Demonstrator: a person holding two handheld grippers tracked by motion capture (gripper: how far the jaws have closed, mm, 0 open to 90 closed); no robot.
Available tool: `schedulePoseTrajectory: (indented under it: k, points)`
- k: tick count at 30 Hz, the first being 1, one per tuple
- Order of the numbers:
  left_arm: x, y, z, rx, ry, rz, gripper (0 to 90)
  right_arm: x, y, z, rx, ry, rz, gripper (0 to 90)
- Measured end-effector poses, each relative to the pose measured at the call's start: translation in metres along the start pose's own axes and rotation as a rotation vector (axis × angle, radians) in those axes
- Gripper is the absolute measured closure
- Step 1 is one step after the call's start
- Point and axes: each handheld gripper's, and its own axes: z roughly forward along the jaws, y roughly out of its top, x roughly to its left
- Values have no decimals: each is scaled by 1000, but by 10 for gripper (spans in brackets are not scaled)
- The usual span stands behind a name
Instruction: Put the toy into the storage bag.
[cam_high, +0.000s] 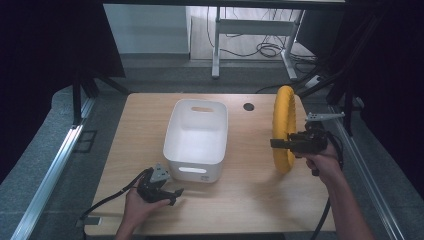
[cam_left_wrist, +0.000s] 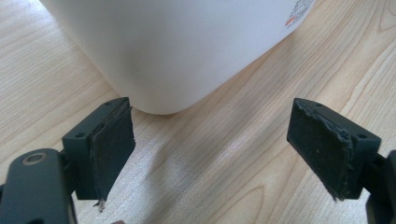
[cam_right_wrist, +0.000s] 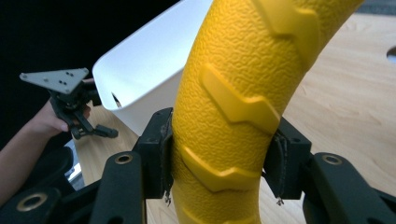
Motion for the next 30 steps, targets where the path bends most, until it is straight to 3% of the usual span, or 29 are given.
schedulePoseTrajectory:
  k: [10, 19, 30]
  points:
    - [0, 0, 1, 4, -1, 3, 152, 23, 12, -2, -85, 4, -56, 504]
    - [0, 0, 0, 1, 0, 2, 152, 32, 14, 5, -174, -16, -50, 503]
    - [0, 0, 1, 2, -3, 1, 152, 55, 17, 20, -354, -117, -41, 499]
